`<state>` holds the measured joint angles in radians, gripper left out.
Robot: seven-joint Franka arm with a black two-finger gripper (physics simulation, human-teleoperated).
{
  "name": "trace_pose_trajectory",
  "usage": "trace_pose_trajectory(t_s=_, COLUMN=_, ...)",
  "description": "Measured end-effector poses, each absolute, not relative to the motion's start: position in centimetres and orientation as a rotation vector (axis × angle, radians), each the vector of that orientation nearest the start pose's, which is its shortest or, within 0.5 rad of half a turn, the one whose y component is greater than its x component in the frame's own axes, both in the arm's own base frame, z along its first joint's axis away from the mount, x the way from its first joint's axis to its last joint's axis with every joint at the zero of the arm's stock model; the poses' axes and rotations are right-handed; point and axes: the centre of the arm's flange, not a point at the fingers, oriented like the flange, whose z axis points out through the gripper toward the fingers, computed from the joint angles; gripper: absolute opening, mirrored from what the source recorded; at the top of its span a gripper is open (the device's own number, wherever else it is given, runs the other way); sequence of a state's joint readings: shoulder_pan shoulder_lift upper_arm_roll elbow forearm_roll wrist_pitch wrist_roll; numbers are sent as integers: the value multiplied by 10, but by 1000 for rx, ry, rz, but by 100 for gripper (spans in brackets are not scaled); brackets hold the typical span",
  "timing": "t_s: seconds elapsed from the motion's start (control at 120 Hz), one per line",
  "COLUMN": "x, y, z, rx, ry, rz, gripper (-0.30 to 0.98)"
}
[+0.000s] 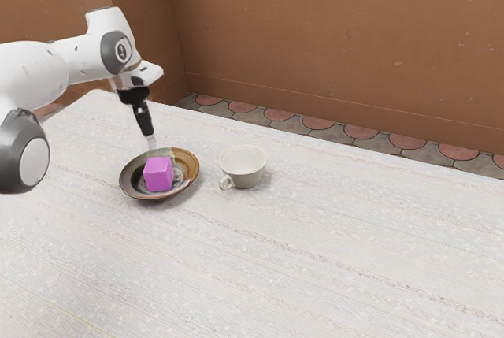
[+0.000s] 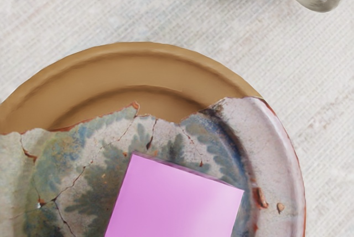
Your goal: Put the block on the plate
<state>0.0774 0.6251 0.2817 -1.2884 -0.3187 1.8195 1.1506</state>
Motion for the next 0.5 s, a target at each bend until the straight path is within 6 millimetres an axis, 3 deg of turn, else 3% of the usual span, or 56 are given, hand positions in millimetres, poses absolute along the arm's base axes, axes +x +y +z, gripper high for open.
trace_pose_trajectory(t_s=0.067, x=694, y=167, z=425, rx=-3030, ry=1241, rz=-139, gripper=67)
trace_pose_trajectory(t_s=0.133, x=691, y=137, z=464, rx=-2975, ry=1309, rz=-182, gripper=67)
trace_pose_trajectory(t_s=0.208, x=689, y=90, z=493, rx=-2915, ry=1419, rz=-193, gripper=68)
trace_pose_trajectory(t_s=0.267, x=680, y=36, z=520, rx=-2847, ry=1536, rz=-199, gripper=68)
trace_pose_trajectory(t_s=0.325, x=654, y=-29, z=559, rx=-2762, ry=1658, rz=-194, gripper=68)
trace_pose_trajectory(t_s=0.383, x=621, y=-73, z=587, rx=-2705, ry=1724, rz=-163, gripper=68)
trace_pose_trajectory(t_s=0.433, x=600, y=-95, z=606, rx=-2677, ry=1741, rz=-141, gripper=68)
trace_pose_trajectory(t_s=0.5, x=584, y=-103, z=620, rx=-2677, ry=1720, rz=-110, gripper=68)
